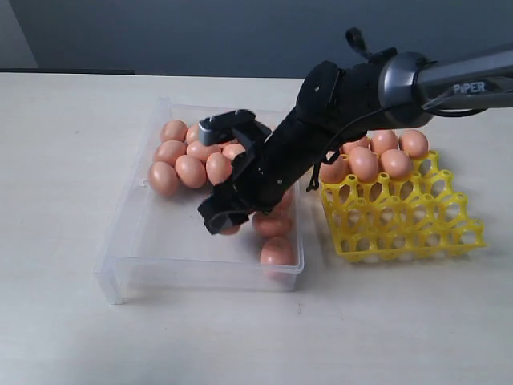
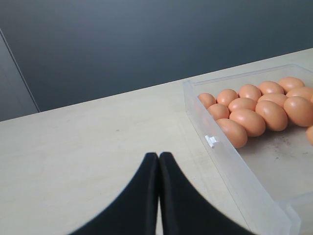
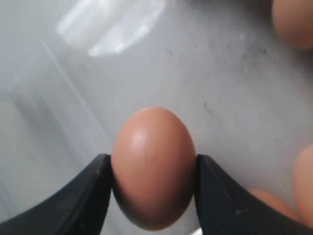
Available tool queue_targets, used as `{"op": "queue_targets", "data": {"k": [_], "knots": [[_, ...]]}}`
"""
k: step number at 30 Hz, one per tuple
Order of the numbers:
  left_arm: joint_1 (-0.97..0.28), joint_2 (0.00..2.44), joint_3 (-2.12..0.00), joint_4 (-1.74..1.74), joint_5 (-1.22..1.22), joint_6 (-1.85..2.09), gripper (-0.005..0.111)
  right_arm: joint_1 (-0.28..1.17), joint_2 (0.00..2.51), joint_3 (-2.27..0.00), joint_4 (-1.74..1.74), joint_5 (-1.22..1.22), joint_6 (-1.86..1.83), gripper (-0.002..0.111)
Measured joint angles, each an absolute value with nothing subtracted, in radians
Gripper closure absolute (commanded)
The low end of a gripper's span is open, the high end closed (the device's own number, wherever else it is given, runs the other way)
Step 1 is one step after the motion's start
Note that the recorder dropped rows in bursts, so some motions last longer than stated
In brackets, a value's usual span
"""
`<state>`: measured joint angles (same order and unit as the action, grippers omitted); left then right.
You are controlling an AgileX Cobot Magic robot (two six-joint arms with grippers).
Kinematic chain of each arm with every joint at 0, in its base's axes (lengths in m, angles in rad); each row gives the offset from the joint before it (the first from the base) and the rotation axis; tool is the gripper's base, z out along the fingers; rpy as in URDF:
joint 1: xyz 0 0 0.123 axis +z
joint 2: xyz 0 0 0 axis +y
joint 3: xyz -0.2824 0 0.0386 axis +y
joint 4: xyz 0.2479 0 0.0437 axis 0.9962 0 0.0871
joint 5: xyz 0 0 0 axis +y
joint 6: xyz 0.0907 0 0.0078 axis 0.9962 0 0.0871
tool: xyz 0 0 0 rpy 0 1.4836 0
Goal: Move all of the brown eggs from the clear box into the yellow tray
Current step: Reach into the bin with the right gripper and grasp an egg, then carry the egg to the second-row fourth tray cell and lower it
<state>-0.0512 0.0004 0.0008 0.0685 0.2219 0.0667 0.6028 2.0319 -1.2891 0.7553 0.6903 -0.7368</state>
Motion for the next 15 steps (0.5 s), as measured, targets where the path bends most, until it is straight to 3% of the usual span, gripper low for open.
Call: {"op": "queue_targets", "data": {"k": [7,15], "knots": [[-0.051,0.000,0.001,0.069,0.222,0.067,0.106,0.546,1.815,-1.165,0.844,0.470,-0.752,0.108],[-0.051,0.000,0.001,0.069,0.222,0.067,0.106,0.238,1.635,-0.959,0.893,0.344,-0.756,0.108]]}}
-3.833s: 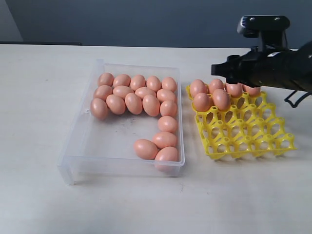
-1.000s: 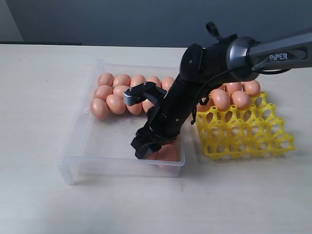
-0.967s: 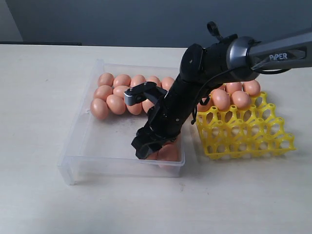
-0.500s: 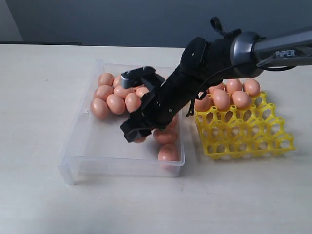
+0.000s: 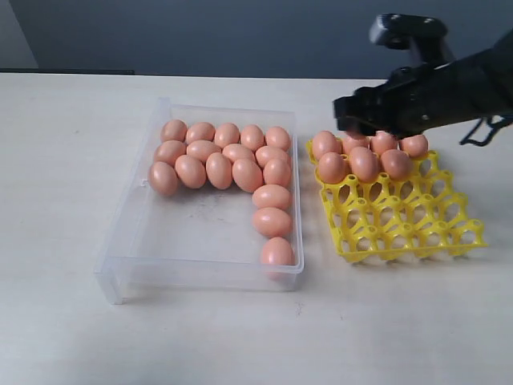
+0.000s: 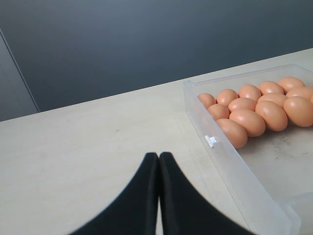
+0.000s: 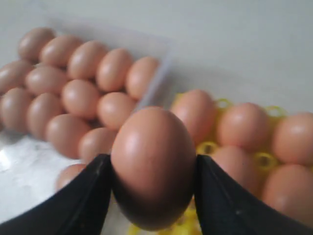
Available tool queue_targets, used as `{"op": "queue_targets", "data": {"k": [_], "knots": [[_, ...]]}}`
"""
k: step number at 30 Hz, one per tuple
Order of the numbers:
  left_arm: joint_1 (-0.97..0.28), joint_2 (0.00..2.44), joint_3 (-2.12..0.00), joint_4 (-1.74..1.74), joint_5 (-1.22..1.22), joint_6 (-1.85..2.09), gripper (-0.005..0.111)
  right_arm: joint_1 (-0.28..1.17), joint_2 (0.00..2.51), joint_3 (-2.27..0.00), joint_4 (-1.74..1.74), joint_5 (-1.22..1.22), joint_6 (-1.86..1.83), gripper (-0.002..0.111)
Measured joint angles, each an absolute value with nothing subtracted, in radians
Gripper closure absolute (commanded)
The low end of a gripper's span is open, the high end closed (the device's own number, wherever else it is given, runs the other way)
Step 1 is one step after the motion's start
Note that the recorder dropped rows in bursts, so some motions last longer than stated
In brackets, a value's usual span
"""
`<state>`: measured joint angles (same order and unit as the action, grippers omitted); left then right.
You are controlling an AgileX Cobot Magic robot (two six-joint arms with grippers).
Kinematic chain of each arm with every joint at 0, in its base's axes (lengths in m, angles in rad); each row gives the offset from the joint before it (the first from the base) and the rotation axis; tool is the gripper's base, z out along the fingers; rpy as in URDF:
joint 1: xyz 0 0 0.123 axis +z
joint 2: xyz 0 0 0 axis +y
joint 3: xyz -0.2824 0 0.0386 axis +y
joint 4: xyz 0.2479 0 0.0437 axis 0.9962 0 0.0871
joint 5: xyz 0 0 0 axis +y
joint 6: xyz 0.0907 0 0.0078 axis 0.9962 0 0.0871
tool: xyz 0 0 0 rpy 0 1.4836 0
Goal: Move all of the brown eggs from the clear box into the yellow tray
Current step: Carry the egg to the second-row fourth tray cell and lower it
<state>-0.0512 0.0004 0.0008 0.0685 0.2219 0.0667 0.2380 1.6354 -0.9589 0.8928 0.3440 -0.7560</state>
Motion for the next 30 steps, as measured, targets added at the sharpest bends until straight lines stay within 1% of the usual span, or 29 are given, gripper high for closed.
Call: {"op": "queue_targets", "data": {"k": [3,7,14,30], "knots": [[-0.051,0.000,0.001,0.069,0.222,0.067,0.106,0.144,1.626,-0.925,0.893,0.288,-0.756,0.108],[-0.051,0.000,0.001,0.069,0.222,0.067,0.106,0.100,1.626,-0.892,0.893,0.190,-0.756,0.108],[-0.051,0.000,0.001,0.069,0.222,0.067,0.106,0.096,1.660,-0.831,0.900,0.064,-0.756,0.108],[-0.051,0.000,0.001,0.070,0.222,0.067,0.106,0.096,1.772,-0.825,0.904,0.000,-0.756,0.108]]}}
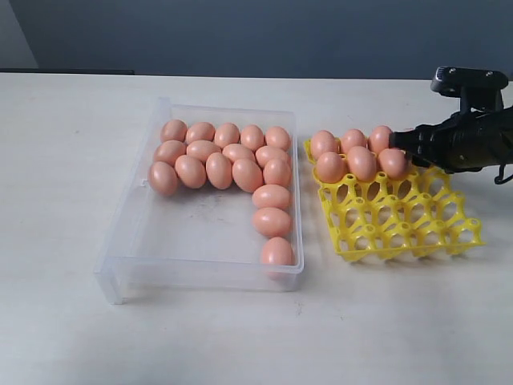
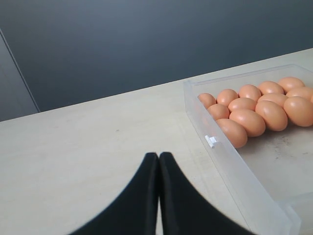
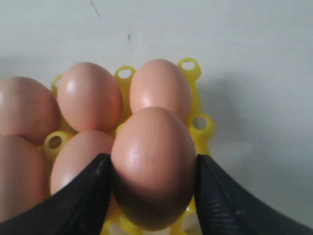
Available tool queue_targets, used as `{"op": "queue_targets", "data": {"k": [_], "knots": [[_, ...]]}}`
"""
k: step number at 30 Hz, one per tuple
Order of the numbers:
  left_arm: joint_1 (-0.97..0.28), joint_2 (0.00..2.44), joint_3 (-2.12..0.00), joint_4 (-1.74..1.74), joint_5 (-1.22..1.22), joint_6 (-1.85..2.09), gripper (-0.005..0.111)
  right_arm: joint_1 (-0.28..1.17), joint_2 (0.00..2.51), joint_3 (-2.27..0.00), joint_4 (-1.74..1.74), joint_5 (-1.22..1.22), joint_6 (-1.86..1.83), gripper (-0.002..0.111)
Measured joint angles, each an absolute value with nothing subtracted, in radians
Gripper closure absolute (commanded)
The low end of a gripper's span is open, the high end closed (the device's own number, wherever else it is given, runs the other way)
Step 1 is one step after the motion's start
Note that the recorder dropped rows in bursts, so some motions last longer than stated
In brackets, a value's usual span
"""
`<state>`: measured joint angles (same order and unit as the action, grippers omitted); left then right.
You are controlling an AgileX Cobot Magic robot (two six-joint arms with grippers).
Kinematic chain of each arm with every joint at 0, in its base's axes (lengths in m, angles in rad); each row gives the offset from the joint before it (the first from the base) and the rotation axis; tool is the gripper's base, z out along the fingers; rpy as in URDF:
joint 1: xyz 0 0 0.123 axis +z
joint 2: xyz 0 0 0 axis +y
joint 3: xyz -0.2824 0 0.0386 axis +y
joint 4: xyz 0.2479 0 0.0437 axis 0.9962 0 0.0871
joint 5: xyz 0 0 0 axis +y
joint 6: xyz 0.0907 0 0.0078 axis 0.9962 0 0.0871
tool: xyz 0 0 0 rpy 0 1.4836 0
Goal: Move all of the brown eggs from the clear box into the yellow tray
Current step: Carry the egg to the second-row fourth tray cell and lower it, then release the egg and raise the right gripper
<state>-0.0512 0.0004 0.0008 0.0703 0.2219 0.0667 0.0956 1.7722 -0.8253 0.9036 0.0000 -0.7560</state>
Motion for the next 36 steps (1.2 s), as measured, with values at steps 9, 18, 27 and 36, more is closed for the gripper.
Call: {"op": "queue_targets", "data": {"k": [9,18,27,36], "knots": [[-0.051,0.000,0.001,0.070,0.222,0.067,0.106,0.096,1.779,-0.825,0.904,0.009,-0.756,0.067],[-0.051,0.000,0.001,0.070,0.222,0.067,0.106,0.094,1.779,-0.825,0.897,0.066,-0.756,0.045],[-0.051,0.000,0.001,0.070,0.222,0.067,0.106,0.101,1.611,-0.825,0.915,0.149,-0.756,0.045],[-0.051,0.000,0.001,0.070,0.222,0.067,0.106,0.356,1.634,-1.155,0.766,0.671,-0.714,0.045]]}}
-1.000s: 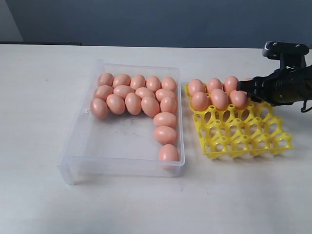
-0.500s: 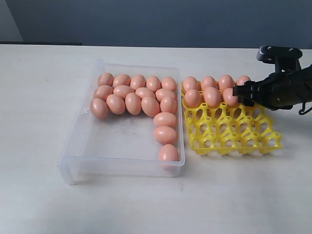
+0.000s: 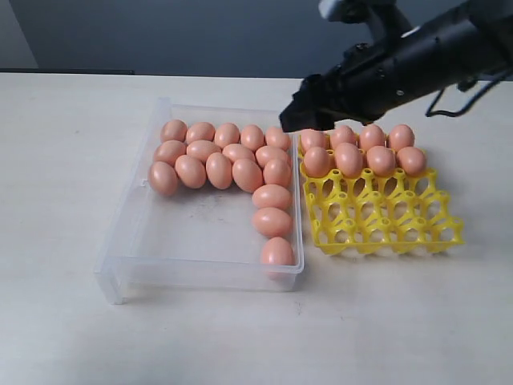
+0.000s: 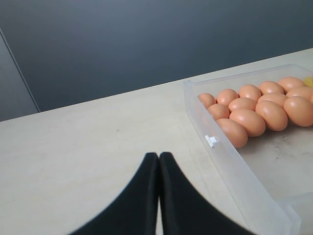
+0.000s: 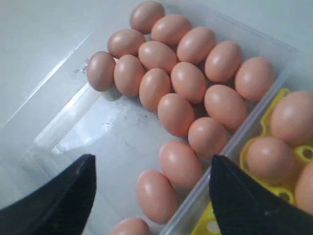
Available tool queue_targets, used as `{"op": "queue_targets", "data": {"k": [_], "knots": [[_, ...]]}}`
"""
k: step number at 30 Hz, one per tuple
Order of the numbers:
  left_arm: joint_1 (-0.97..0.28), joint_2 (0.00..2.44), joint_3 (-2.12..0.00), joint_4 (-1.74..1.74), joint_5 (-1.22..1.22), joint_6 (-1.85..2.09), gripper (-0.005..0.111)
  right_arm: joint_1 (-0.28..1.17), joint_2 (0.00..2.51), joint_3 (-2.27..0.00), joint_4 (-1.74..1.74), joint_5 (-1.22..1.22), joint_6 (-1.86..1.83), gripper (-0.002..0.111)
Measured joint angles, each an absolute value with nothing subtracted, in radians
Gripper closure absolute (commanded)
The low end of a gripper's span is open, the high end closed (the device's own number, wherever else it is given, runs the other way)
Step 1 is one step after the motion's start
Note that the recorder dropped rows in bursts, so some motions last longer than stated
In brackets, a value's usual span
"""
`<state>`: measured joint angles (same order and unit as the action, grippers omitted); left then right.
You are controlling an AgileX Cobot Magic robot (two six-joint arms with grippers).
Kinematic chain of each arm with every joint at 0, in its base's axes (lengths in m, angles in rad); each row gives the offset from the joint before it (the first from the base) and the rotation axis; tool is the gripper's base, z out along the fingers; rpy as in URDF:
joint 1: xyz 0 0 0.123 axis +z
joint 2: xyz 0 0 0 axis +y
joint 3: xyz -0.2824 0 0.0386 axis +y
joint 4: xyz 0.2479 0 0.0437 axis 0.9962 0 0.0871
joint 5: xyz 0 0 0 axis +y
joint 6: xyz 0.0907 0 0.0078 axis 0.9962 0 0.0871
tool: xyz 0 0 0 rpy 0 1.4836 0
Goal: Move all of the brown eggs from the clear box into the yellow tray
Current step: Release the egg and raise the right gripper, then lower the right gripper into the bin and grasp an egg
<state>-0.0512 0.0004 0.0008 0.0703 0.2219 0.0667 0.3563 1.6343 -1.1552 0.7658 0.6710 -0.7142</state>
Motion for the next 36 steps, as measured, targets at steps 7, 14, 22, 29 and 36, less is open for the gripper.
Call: {"op": "queue_targets", "data": {"k": [7,14,22,29,36], "knots": [[-0.051,0.000,0.001,0.070,0.222,0.067,0.106,0.469,1.923,-1.435,0.611,0.691,-0.579,0.045],[-0.051,0.000,0.001,0.070,0.222,0.067,0.106,0.477,2.112,-1.503,0.594,0.718,-0.566,0.045],[-0.051,0.000,0.001,0.070,0.222,0.067,0.106,0.485,2.163,-1.525,0.611,0.687,-0.564,0.045],[-0.051,0.000,0.001,0.070,0.222,0.067,0.106,0.485,2.210,-1.527,0.595,0.654,-0.567,0.045],[-0.051,0.000,0.001,0.070,0.222,0.067,0.106,0.486,2.233,-1.527,0.597,0.644,-0.567,0.085]]}}
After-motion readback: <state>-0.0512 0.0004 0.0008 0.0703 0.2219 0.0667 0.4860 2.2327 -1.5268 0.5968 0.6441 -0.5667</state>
